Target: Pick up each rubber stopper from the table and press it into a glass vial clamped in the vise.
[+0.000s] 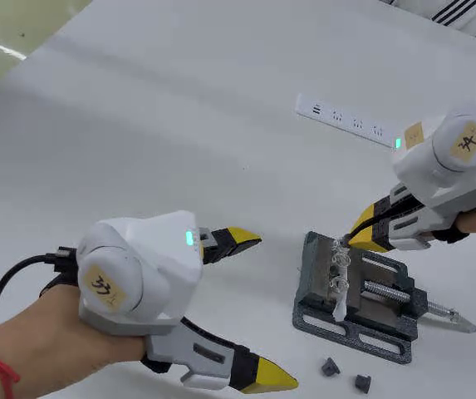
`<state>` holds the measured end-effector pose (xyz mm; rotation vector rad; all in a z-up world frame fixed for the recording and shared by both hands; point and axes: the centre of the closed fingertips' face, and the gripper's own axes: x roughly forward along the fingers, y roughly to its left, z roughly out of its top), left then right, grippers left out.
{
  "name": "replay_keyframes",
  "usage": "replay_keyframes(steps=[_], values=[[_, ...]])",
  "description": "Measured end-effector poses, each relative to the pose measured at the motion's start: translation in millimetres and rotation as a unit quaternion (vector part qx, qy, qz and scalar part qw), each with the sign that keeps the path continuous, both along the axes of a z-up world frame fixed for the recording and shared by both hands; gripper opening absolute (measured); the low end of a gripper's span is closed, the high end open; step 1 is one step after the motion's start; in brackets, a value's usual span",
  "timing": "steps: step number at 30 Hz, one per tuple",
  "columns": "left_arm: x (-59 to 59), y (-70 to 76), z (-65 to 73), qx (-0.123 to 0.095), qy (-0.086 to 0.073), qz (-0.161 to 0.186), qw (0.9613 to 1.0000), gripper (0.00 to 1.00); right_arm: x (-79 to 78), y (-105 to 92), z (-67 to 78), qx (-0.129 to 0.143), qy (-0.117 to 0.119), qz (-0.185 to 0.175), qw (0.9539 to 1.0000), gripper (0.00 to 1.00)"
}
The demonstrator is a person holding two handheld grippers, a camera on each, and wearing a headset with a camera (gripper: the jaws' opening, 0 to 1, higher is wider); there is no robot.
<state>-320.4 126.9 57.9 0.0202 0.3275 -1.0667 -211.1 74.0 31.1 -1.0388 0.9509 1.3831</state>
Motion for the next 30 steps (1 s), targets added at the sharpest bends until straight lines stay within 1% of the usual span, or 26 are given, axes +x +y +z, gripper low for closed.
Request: replay_keyframes(steps=[4,10,18,30], values=[[0.6,0.3,0.1,-0.001,0.0,0.001,1.0,0.89,-1.7,-0.5,0.7,-0.002,-0.005,0.004,1.0,0.01],[1.2,-0.9,2.9,-0.004,0.0,0.002,1.0,0.89,-0.5,-1.2,0.0,-0.003,-0.001,0.001,1.0,0.01],[2.0,-0.5,2.1,-0.005,0.0,0.003,1.0,0.89,1.2,-1.5,-0.6,-0.007,0.01,-0.004,0.9999,0.01],[3.2,-3.4,3.9,-0.007,0.0,0.004,1.0,0.89,1.5,-1.3,-0.3,-0.012,0.012,-0.002,0.9999,0.01]])
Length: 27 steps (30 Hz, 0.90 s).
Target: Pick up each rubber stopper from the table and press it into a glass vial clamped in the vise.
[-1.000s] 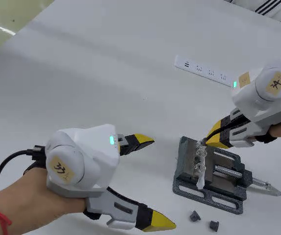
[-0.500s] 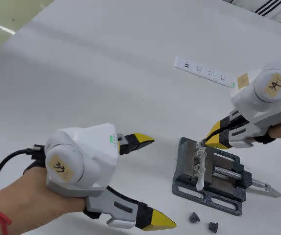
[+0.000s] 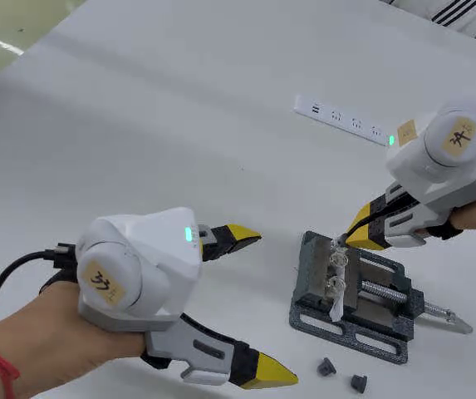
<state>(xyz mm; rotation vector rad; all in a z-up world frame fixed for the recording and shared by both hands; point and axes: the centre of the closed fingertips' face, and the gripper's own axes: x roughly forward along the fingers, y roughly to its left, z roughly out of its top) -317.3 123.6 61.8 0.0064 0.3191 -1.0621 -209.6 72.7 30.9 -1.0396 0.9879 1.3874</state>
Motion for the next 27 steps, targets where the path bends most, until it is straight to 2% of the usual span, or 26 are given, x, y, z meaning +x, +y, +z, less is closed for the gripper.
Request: replay_keyframes(steps=[27], values=[[-1.3,-2.7,0.5,-0.003,-0.002,-0.001,1.0,0.89,-0.1,1.4,-1.1,-0.016,0.01,0.0,0.9998,0.0]])
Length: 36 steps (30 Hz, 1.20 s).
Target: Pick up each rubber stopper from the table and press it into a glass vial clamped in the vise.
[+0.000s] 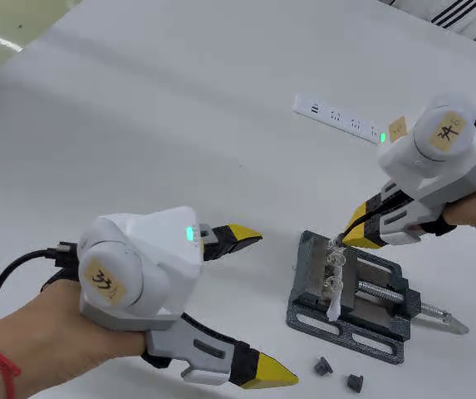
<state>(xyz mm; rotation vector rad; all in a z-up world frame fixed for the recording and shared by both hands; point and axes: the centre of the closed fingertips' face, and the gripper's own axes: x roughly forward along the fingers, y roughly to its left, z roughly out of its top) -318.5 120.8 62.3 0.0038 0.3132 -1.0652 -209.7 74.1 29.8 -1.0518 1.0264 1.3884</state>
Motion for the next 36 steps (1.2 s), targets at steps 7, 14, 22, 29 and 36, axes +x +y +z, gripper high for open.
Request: replay_keyframes(steps=[7,14,22,29,36], values=[[1.2,-1.1,0.9,-0.002,-0.001,-0.001,1.0,0.89,0.1,0.1,0.2,-0.005,0.002,0.0,1.0,0.0],[2.4,-1.0,1.7,-0.003,-0.003,-0.001,1.0,0.88,0.6,-0.2,0.3,-0.007,0.008,-0.006,0.9999,0.0],[2.9,0.1,1.1,-0.003,-0.002,0.001,1.0,0.88,-2.4,0.4,0.5,-0.011,0.009,-0.006,0.9999,0.0],[3.6,0.6,1.0,-0.003,-0.004,0.001,1.0,0.88,-3.6,0.5,0.5,-0.019,0.01,-0.002,0.9998,0.0],[3.6,1.6,2.1,-0.004,-0.004,0.003,1.0,0.88,-7.0,0.7,0.6,-0.035,0.012,0.001,0.9993,0.0]])
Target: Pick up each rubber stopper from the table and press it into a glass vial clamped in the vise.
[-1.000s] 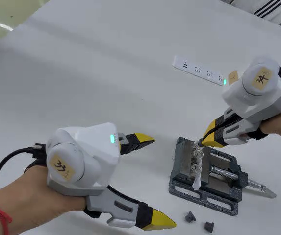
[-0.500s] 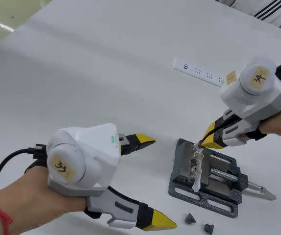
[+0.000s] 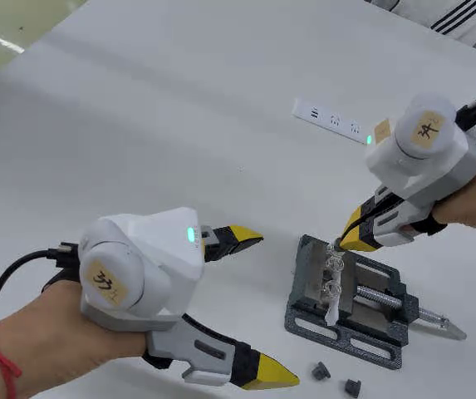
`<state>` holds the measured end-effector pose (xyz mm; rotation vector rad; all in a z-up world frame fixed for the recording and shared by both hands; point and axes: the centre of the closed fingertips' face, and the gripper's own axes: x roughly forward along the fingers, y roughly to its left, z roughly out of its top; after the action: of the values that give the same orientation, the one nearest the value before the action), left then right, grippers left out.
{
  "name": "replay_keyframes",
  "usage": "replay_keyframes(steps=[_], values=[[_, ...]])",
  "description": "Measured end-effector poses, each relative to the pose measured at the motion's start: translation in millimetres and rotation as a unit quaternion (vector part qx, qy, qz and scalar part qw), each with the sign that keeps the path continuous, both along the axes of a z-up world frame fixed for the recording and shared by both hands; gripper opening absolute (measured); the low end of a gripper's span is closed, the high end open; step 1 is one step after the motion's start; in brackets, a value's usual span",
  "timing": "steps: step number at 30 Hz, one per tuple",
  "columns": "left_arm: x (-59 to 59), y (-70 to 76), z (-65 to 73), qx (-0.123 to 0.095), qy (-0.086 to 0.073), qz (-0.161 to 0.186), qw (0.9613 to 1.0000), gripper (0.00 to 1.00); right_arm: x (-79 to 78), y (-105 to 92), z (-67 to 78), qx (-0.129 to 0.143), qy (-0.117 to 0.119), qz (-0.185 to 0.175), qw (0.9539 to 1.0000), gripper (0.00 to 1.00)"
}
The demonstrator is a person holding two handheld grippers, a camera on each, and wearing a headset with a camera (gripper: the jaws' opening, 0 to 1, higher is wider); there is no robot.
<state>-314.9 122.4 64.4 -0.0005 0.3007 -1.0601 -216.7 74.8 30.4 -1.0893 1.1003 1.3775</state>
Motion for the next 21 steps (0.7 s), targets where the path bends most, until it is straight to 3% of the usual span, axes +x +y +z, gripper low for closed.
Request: replay_keyframes(steps=[21], values=[[-0.1,-1.1,4.3,0.001,-0.003,0.0,1.0,0.88,4.5,-0.2,-1.9,-0.011,0.004,-0.007,0.9999,0.0]])
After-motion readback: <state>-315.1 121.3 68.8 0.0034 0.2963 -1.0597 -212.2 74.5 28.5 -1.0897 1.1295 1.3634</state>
